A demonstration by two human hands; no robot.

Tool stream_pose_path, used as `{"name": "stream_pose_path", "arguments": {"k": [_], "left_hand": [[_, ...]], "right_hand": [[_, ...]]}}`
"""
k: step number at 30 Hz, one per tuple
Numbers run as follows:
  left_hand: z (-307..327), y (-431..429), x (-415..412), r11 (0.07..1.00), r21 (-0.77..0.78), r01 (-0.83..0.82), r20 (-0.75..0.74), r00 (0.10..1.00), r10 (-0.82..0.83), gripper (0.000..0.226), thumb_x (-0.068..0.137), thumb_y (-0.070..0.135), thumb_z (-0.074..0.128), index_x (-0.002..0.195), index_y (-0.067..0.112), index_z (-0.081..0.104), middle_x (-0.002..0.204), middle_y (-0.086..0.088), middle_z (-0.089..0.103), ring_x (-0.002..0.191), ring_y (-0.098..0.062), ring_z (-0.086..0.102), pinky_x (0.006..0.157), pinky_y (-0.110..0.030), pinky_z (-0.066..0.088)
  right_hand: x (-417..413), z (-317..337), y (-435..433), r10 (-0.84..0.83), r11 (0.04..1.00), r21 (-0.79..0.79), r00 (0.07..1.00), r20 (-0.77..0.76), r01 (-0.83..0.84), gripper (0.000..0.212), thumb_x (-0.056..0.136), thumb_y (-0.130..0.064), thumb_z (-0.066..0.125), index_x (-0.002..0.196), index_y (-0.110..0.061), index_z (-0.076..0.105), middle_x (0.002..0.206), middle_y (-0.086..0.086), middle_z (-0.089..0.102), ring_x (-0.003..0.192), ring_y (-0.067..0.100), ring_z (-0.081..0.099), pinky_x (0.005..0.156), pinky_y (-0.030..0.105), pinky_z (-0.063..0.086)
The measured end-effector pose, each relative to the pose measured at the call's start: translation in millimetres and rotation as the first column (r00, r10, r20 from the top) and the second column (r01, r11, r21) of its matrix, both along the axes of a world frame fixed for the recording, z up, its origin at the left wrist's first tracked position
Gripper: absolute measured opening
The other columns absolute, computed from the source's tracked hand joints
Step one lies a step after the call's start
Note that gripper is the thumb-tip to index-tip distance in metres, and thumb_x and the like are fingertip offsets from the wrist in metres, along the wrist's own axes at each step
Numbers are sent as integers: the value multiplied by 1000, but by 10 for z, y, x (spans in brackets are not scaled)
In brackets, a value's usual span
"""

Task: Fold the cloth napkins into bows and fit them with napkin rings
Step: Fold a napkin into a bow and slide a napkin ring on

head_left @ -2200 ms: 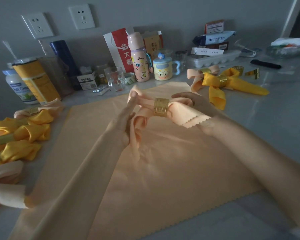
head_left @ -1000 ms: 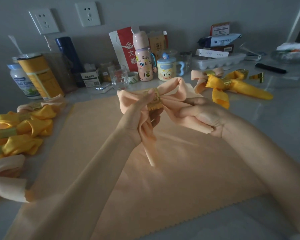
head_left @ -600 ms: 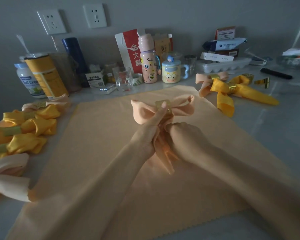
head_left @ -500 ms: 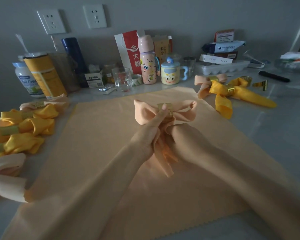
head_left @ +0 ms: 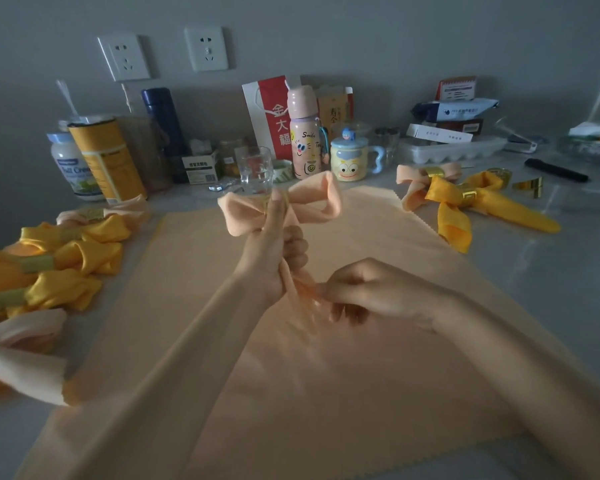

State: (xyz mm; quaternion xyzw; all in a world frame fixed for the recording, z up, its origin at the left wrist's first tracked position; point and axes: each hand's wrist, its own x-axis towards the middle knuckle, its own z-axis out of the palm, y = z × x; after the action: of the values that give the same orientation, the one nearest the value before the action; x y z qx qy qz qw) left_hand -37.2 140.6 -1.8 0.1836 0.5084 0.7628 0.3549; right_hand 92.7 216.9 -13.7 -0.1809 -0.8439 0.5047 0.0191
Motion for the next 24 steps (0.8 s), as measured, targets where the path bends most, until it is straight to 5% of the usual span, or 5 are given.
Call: {"name": "stream_pose_path", "arguments": {"k": [5, 9, 14, 18, 24], "left_hand": [[-63, -13, 17, 995, -56, 79, -62, 995, -83, 23, 88, 20, 60, 68, 17, 48, 43, 10, 24, 33, -1, 19, 32, -13, 16], [-78, 23, 101, 989, -120, 89, -139, 985, -106, 27, 87, 10, 62, 65, 17, 48, 42, 10, 29, 32, -1, 24, 31, -13, 21], [-19, 29, 282, 955, -246, 165, -353, 902, -247, 24, 77, 25, 71, 65, 17, 52, 49, 6, 41, 43, -6, 34, 41, -16, 28], [105, -25, 327, 888, -213, 407, -138, 887, -440, 57, 81, 64, 44, 80, 11, 63, 68, -5, 59, 58, -15, 50, 56, -26, 38], [14, 23, 391, 914, -251, 320, -238, 895, -378, 45, 95, 51, 33, 98, 16, 62, 97, -11, 63, 84, -20, 56, 77, -29, 41]], "right_hand": [[26, 13, 96, -67, 931, -363, 995, -79, 34, 51, 77, -21, 72, 123, -15, 52, 101, 2, 65, 92, 15, 62, 82, 28, 50], [3, 33, 154, -202, 835, -550, 942, -267, 23, 53, 76, -43, 69, 121, -15, 59, 109, 3, 62, 98, 16, 59, 89, 32, 46], [-69, -18, 183, -503, 721, -666, 806, -312, 192, 55, 74, -53, 60, 113, -15, 63, 95, 3, 66, 81, 14, 62, 68, 26, 46], [-29, 4, 268, -569, 704, -667, 756, -324, 244, 25, 90, -41, 54, 92, -18, 64, 87, 6, 63, 66, 16, 55, 61, 26, 40], [-19, -12, 209, -461, 573, -818, 847, -266, 55, 28, 82, -40, 59, 86, -16, 74, 84, 5, 71, 76, 16, 66, 68, 25, 53]]}}
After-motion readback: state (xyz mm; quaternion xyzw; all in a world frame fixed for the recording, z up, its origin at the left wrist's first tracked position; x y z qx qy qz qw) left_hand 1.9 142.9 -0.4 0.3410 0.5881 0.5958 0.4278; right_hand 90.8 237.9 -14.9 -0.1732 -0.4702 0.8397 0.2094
